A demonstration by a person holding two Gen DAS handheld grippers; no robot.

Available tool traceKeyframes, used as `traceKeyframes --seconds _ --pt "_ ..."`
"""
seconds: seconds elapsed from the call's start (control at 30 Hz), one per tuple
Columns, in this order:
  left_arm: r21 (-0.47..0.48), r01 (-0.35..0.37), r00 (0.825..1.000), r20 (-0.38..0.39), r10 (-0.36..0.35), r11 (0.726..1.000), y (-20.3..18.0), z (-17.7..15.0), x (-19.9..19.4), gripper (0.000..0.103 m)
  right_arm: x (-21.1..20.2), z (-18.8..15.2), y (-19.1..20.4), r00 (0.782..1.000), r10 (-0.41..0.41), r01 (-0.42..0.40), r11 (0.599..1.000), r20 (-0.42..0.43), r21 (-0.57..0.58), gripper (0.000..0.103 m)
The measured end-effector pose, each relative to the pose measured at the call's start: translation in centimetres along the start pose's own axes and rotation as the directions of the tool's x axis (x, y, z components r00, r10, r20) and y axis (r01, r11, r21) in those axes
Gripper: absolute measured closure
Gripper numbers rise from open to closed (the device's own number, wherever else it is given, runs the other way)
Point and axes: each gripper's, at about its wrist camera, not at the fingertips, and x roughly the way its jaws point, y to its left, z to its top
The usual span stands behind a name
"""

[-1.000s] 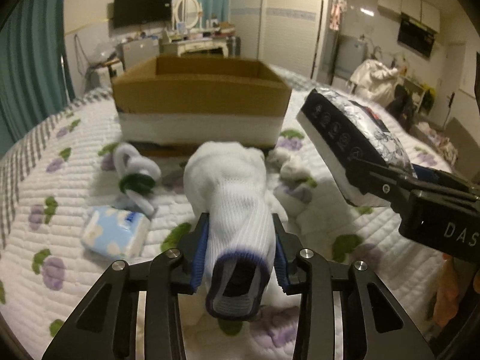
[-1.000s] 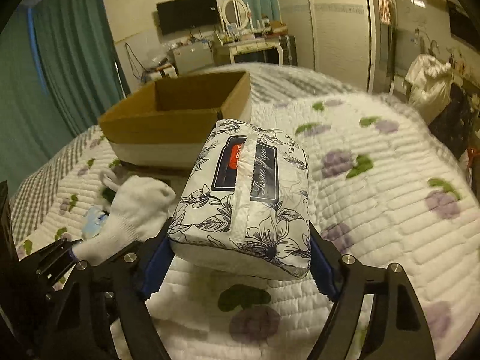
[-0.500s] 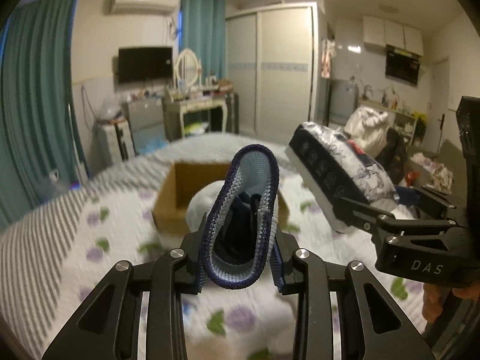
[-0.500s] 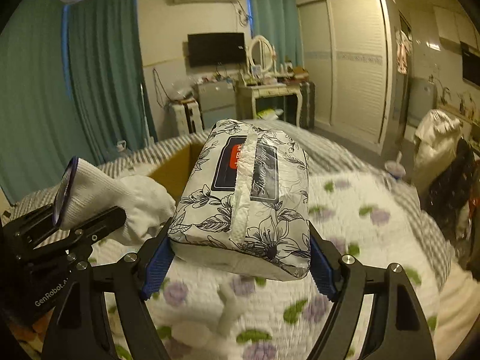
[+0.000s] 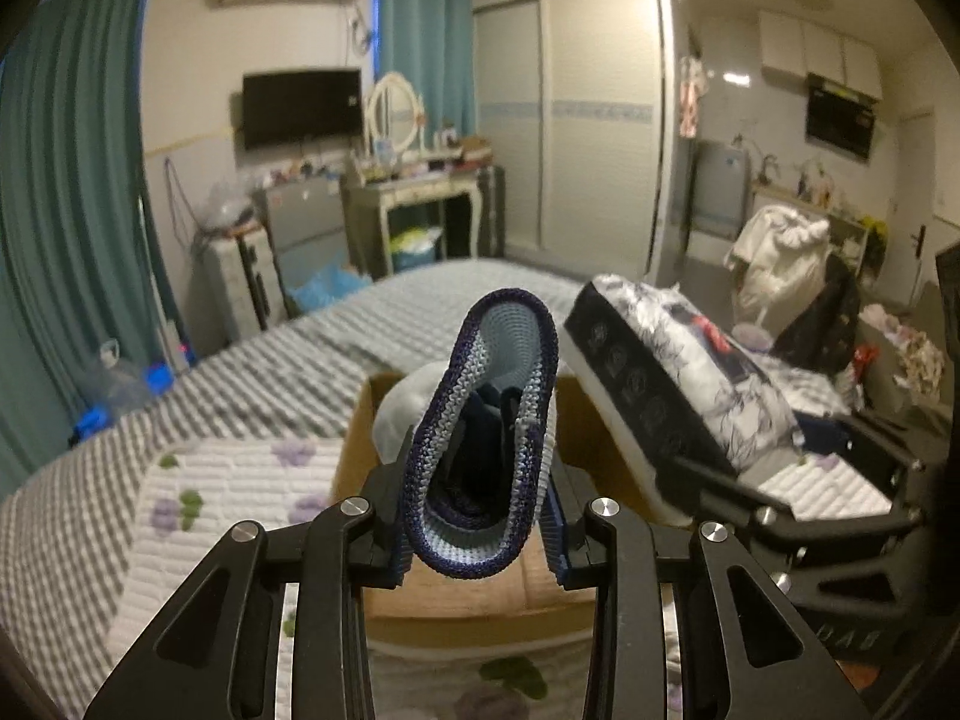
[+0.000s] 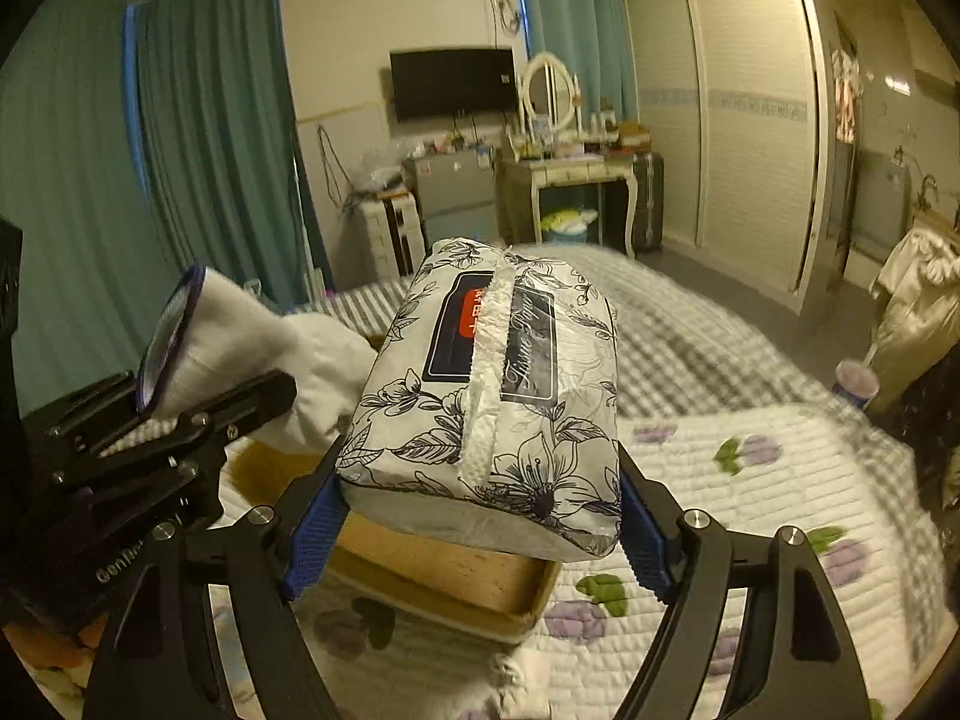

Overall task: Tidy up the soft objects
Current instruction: 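Carry both items into the cardboard box and open both tools, then grasp the cream lace cloth with the left tool while the right tool grasps the cotton puff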

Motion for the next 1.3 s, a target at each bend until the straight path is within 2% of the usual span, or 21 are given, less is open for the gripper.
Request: traceKeyframes --seconds 0.13,0.23,0.3,0.33,0.37,0.4,0.43,0.47,0.6,0.77,0.8,0.87,0.97,1.13,1.3 --pt "0.026 -0.021 0.998 -0.051 0.022 0.999 0.0 -1.1 2.6 0.07 3.8 -1.6 -1.0 0.998 0.012 -0.011 1.0 -0.056 0.021 0.024" --pt "0.056 -0.045 0.996 -0.069 0.049 0.997 -0.4 -1.6 3.2 0.067 4.5 -2.4 -1.3 0.998 0.019 -0.018 1.0 -0.06 0.013 0.022" --pt "0.044 -0.045 0.995 -0.084 0.049 0.998 -0.3 -1.4 3.3 0.066 4.9 -2.4 -1.2 0.998 0.017 -0.017 1.0 -0.067 0.004 0.018" --pt "0.033 -0.04 0.994 -0.098 0.043 0.999 -0.2 -1.3 3.3 0.061 4.8 -2.3 -1.1 0.997 0.016 -0.016 1.0 -0.069 0.005 0.017" --pt "0.02 -0.033 0.994 -0.106 0.034 0.999 0.0 -1.1 3.2 0.046 4.6 -2.4 -1.0 0.997 0.016 -0.016 1.0 -0.07 0.008 0.016" --pt "0.005 -0.037 0.995 -0.095 0.038 0.999 0.2 -0.8 2.7 0.038 4.3 -2.3 -1.0 0.998 0.009 -0.009 1.0 -0.067 0.007 0.013" --pt "-0.004 -0.05 0.996 -0.077 0.05 0.999 0.4 -0.6 2.1 0.026 3.9 -2.3 -1.0 0.998 -0.001 0.001 1.0 -0.061 0.005 0.011" --pt "-0.008 -0.062 0.997 -0.054 0.062 0.998 0.5 -0.2 1.2 0.019 3.3 -2.1 -1.0 0.999 -0.012 0.013 1.0 -0.046 0.004 0.009" --pt "-0.007 -0.088 0.996 -0.001 0.088 0.996 0.8 1.3 -2.9 0.019 -0.1 -1.1 -1.5 1.0 -0.024 0.024 1.0 -0.003 0.019 0.008" --pt "0.012 -0.113 0.99 0.091 0.112 0.993 0.6 2.3 -10.2 0.019 -7.3 0.6 -0.4 0.998 -0.022 0.022 1.0 0.06 0.006 0.001" --pt "0.015 -0.118 0.987 0.11 0.116 0.993 0.6 2.3 -11.8 0.018 -8.9 0.9 -0.1 0.997 -0.018 0.018 1.0 0.077 0.001 0.0" --pt "0.013 -0.121 0.983 0.14 0.118 0.993 0.3 2.3 -14.8 0.006 -12.4 1.1 0.8 0.994 -0.01 0.012 1.0 0.112 -0.017 0.0" --pt "0.009 -0.125 0.975 0.186 0.121 0.992 0.2 1.2 -18.9 0.005 -16.7 0.6 2.3 0.99 -0.02 0.027 0.999 0.142 -0.043 0.0" --pt "0.008 -0.133 0.977 0.168 0.129 0.991 0.4 -1.9 -22.0 0.005 -20.7 -2.2 4.7 0.992 -0.032 0.044 0.994 0.124 -0.101 0.0" --pt "-0.012 -0.131 0.987 0.095 0.131 0.991 0.2 -6.7 -21.8 0.005 -20.7 -7.2 6.6 0.997 -0.045 0.054 0.987 0.065 -0.152 0.0"
